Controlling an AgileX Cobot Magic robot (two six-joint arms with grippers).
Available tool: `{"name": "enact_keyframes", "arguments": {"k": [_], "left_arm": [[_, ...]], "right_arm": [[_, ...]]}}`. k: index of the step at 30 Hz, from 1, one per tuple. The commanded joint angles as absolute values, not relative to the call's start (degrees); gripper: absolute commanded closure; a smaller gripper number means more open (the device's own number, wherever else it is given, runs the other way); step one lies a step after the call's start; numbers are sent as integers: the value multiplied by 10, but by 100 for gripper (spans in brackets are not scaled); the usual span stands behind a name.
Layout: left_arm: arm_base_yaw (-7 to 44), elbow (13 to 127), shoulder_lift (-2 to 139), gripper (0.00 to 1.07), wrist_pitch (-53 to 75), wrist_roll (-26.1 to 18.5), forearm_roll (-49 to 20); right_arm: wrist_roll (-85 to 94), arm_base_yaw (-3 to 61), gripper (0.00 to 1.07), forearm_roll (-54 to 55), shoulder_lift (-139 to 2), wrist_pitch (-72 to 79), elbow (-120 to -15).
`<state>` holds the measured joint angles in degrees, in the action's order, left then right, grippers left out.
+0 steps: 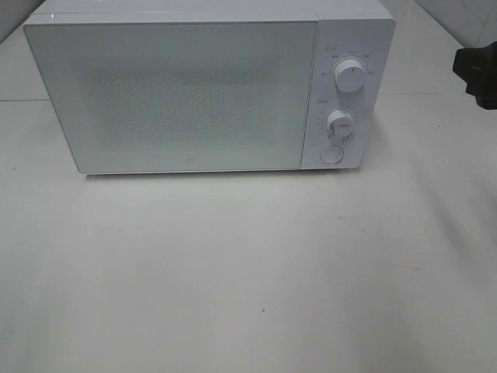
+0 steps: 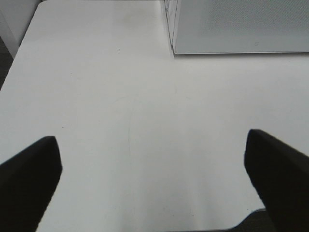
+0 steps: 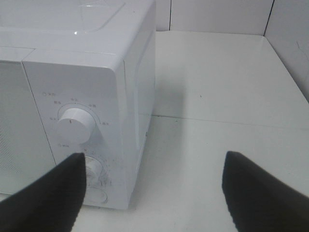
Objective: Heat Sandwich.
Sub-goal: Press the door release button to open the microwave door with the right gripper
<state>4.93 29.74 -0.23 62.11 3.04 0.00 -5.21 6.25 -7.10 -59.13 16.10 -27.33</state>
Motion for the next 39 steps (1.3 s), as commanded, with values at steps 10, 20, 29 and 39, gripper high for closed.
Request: {"name": "enact_keyframes", "arguments": {"k": [10,20,29,39], "left_arm": [[48,297,-11,9,614,33,0],[48,297,-11,9,614,33,0],[48,297,-11,9,614,33,0],[48,297,-11,9,614,33,0]], "right_arm": [[26,62,32,6,-712,437,-186],[93,151,32,139,-767,543,-142],[127,245,32,239,-822,579,-135],[126,333,32,331,-902,638,-135]]}}
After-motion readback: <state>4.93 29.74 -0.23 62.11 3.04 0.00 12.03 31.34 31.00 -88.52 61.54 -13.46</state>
